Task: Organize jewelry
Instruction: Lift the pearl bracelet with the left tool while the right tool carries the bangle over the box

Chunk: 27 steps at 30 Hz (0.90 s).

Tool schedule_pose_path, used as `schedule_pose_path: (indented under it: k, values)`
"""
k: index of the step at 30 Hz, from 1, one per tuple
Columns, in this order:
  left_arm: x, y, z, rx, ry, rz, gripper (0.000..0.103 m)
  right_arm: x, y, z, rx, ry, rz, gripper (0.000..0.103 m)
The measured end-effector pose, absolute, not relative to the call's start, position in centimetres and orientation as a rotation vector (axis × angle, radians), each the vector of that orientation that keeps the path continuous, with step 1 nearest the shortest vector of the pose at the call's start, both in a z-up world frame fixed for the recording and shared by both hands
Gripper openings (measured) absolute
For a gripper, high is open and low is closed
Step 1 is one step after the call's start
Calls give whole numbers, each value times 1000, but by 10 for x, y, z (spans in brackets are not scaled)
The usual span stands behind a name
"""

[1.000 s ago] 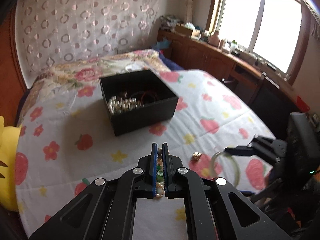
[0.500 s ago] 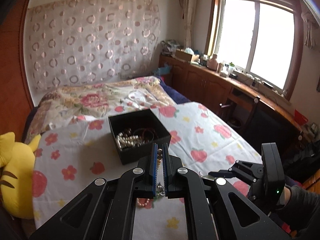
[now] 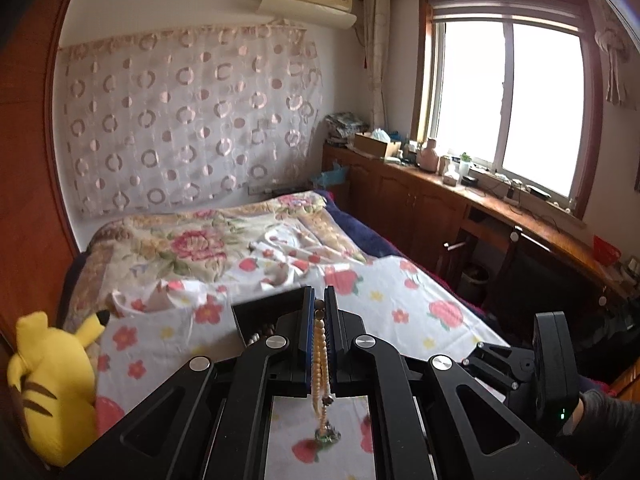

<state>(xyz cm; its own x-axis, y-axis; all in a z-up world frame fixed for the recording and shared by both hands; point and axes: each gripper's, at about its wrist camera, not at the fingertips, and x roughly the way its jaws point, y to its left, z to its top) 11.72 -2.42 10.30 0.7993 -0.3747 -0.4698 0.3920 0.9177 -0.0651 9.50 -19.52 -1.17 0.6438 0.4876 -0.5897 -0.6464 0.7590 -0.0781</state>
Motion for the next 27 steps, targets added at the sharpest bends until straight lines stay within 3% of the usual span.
schedule_pose_path:
  k: [17, 27]
  values:
    - [169, -34, 156, 65, 431, -349, 4, 157, -166, 6, -338, 572, 614, 74]
    - [223, -39, 122, 61, 514, -302, 4, 202, -163, -12, -301, 599, 577, 74]
